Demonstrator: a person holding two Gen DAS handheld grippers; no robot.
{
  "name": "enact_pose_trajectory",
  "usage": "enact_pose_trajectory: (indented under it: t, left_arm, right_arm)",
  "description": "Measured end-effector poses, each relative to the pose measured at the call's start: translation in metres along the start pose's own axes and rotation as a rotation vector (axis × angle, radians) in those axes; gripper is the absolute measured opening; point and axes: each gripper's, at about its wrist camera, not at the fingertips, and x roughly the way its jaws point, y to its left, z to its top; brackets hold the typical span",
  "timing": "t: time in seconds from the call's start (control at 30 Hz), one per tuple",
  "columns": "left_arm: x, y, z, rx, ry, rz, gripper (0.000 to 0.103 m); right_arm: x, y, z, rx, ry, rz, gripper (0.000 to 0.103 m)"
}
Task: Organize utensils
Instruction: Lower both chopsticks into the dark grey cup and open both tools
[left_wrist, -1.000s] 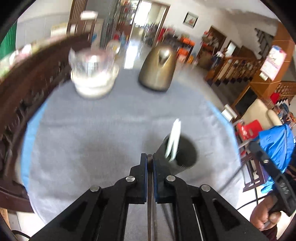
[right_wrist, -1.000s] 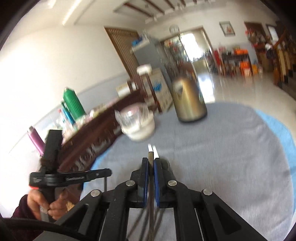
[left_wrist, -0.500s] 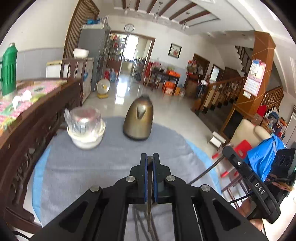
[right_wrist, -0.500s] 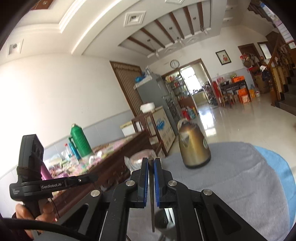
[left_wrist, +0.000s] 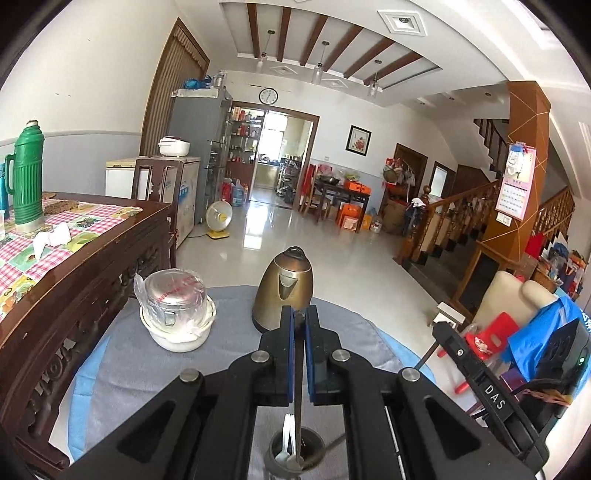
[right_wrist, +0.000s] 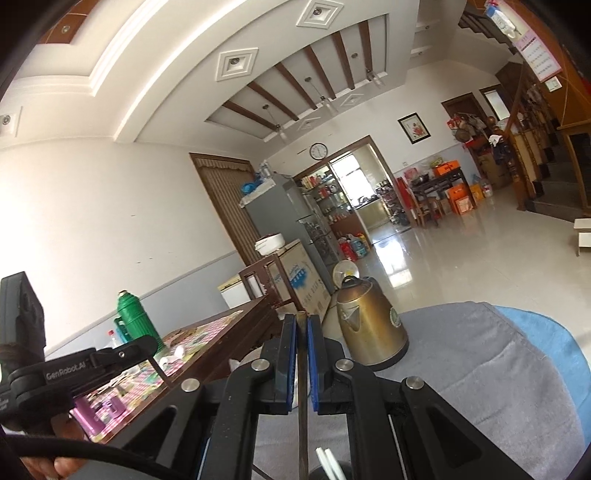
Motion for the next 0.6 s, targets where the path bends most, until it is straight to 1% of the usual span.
enact_pose_trajectory:
  t: [0.1, 0.27, 0.4, 0.47, 0.5, 0.53, 0.57, 0.6]
  left_arm:
    - [0.012, 0.002, -0.009, 0.0, -0.007, 0.016, 0.005]
    - [0.034, 0.01, -0.032, -0.027, 0.037, 0.018, 0.005]
    - [0.051, 0.018, -0.048, -0.053, 0.119, -0.002, 0.005]
    - [0.053, 0.021, -0.052, -0.06, 0.152, -0.016, 0.007]
    - [0.052, 0.022, -0.053, -0.062, 0.162, -0.011, 0.011]
    - [0.049, 0.023, -0.053, -0.062, 0.163, -0.014, 0.015]
    - [0.045, 0.023, -0.053, -0.06, 0.155, -0.021, 0.027]
    - [0.039, 0.024, -0.052, -0.053, 0.141, -0.02, 0.041]
  right_arm:
    - [0.011, 0.0, -0.003, -0.028, -0.012, -0.035, 0.006]
    - [0.024, -0.006, -0.024, -0.079, 0.038, -0.075, 0.006]
    - [0.027, -0.013, -0.037, -0.086, 0.102, -0.066, 0.006]
    - [0.027, -0.014, -0.04, -0.08, 0.133, -0.042, 0.008]
    - [0.025, -0.015, -0.041, -0.077, 0.141, -0.033, 0.008]
    - [0.023, -0.015, -0.041, -0.075, 0.153, -0.024, 0.01]
    - [0.022, -0.014, -0.041, -0.073, 0.163, -0.019, 0.017]
    - [0.019, -0.014, -0.042, -0.072, 0.17, -0.007, 0.022]
